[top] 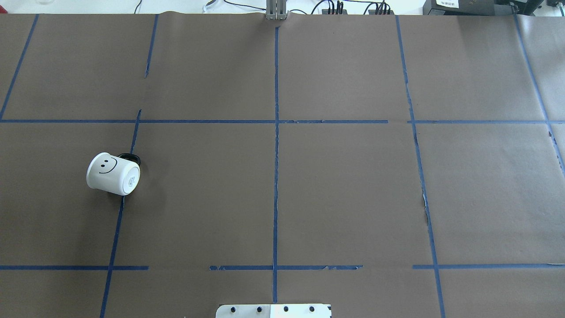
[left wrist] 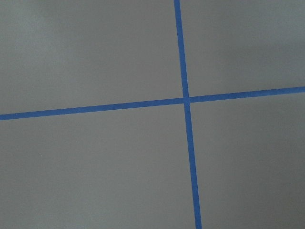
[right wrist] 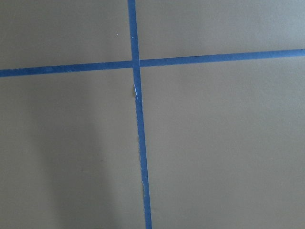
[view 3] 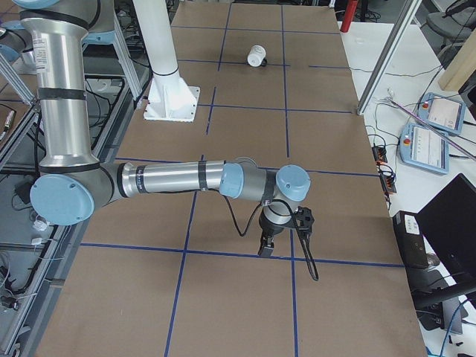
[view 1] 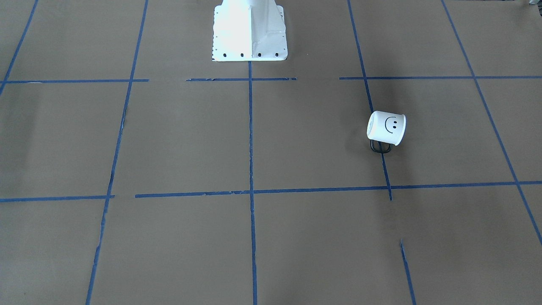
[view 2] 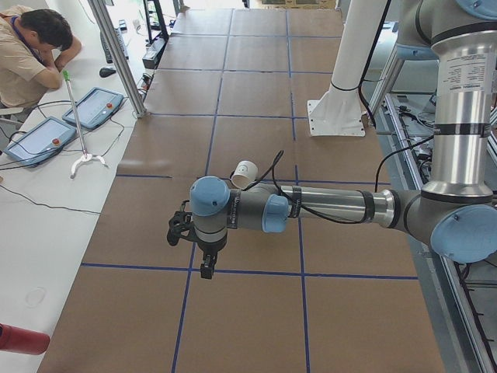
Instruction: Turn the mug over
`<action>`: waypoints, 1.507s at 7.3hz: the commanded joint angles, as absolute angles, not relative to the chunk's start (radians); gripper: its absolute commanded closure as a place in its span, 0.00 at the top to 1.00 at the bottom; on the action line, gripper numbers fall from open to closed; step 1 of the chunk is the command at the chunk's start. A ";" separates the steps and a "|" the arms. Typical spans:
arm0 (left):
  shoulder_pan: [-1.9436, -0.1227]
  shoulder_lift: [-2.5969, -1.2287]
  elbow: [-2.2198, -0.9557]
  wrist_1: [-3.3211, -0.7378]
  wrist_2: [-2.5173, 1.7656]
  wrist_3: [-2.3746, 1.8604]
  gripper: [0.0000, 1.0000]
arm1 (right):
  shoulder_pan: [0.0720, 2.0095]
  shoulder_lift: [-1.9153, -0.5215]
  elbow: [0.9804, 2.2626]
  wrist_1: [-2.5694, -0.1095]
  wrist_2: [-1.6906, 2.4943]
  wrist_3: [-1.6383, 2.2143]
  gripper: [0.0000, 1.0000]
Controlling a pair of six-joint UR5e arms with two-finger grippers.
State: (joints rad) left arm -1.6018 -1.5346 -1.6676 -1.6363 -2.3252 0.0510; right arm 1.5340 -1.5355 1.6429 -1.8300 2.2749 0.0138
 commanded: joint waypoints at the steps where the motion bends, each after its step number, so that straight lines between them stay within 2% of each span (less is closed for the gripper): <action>1: -1.554 -1.543 -1.667 -1.699 -2.322 0.058 1.00 | 1.534 -1.536 1.643 -1.830 2.275 0.014 1.00; 4: -1.410 -1.542 -1.664 -1.831 -2.326 -0.012 1.00 | 1.534 -1.536 1.643 -1.830 2.275 0.014 1.00; 5: -1.351 -1.539 -1.660 -1.938 -2.321 -0.214 1.00 | 1.534 -1.536 1.643 -1.830 2.275 0.014 1.00; 9: -1.050 -1.497 -1.596 -2.565 -2.295 -0.845 1.00 | 1.534 -1.536 1.643 -1.830 2.275 0.014 1.00; 11: -0.919 -1.497 -1.582 -2.817 -2.209 -1.033 1.00 | 1.534 -1.536 1.641 -1.830 2.275 0.014 1.00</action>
State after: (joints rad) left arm -0.9986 -1.4980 -1.5927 -2.6493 -2.2477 -0.9181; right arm 1.5340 -1.5355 1.6426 -1.8300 2.2749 0.0138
